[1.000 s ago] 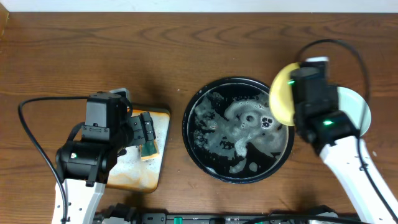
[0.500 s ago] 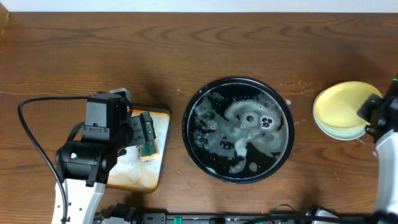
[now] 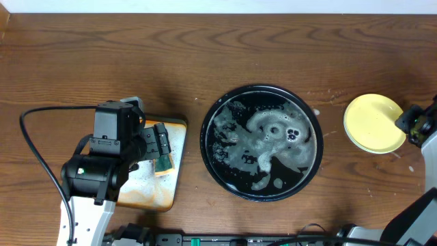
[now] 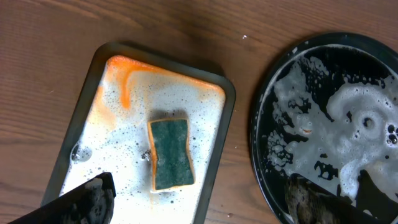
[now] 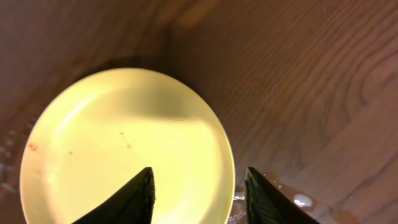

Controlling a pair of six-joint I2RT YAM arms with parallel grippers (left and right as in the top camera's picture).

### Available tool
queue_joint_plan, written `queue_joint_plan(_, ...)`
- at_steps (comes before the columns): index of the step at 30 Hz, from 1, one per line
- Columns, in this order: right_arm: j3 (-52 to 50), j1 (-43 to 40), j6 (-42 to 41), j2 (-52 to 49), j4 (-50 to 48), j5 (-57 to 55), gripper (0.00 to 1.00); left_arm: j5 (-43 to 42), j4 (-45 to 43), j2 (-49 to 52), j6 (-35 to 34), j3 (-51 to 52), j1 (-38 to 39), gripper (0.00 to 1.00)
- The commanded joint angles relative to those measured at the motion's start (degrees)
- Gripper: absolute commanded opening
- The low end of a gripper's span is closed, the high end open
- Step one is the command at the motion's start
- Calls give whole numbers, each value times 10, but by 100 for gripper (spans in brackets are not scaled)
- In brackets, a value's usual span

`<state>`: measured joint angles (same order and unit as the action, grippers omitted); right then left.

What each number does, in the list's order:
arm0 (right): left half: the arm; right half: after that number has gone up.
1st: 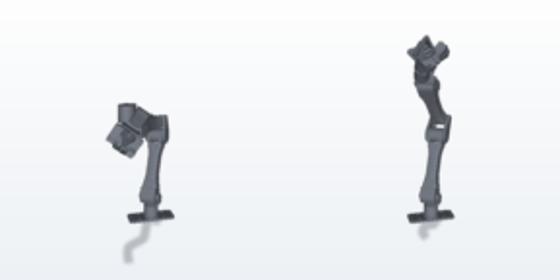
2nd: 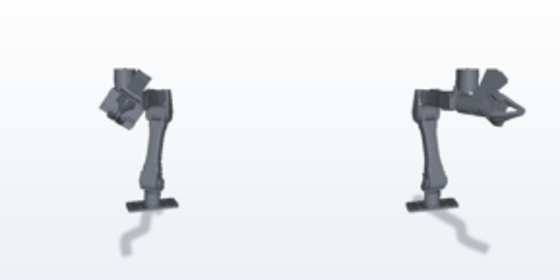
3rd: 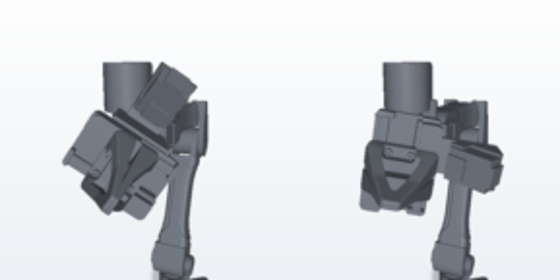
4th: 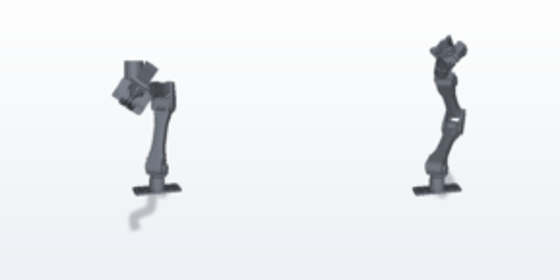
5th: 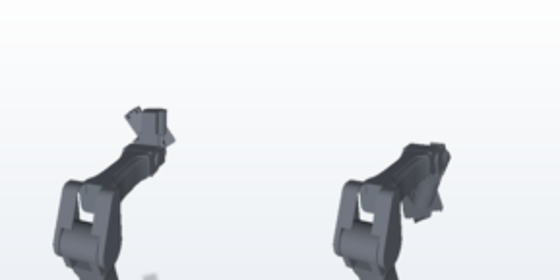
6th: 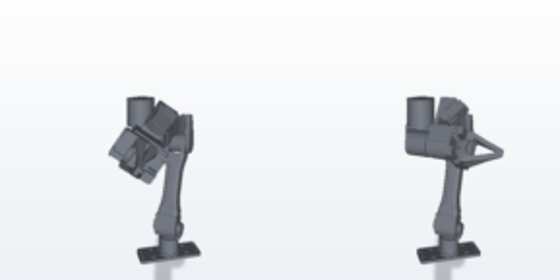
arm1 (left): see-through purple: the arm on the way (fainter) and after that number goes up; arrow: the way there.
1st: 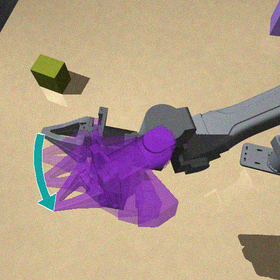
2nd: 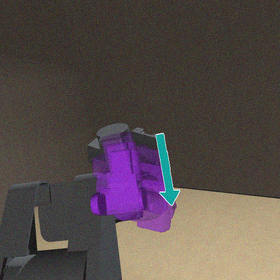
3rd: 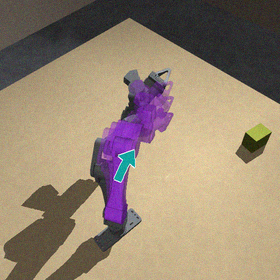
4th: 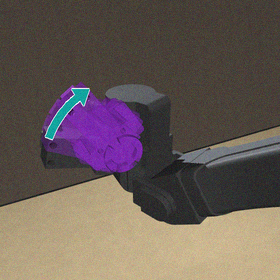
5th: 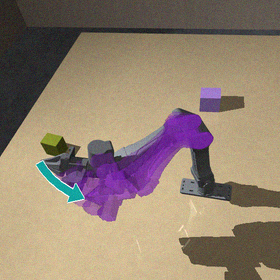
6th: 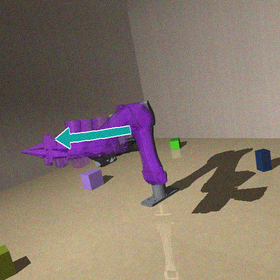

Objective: Clean dirty plates on tray and stack at the side

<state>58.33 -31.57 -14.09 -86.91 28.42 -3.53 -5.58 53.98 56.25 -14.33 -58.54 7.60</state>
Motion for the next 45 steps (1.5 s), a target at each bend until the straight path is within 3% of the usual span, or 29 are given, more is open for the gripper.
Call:
queue_joint_plan(1,4,-1,-5,66,-4,61,48,12,2,-1,3,-11,-3,88)
queue_joint_plan(8,4,23,-7,254,43,315,49,11,2,-1,3,-11,-3,88)
queue_joint_plan(16,4,112,10,419,181,325,56,11,2,-1,3,-11,-3,88)
queue_joint_plan(18,4,131,7,450,209,326,72,11,2,-1,3,-11,-3,88)
queue_joint_plan(19,4,138,3,463,221,327,99,11,2,-1,3,-11,-3,88)
queue_joint_plan(26,4,151,-5,518,346,344,99,11,2,-1,3,-11,-3,88)
queue_joint_plan(30,4,151,43,519,391,308,99,11,2,-1,3,-11,-3,88)
queue_joint_plan(36,4,171,229,525,376,330,99,11,2,-1,3,-11,-3,88)
queue_joint_plan(42,-21,216,331,594,292,324,99,12,2,-1,3,-11,-3,88)
queue_joint_plan(45,-55,232,341,644,246,305,99,11,2,-1,3,-11,-3,88)
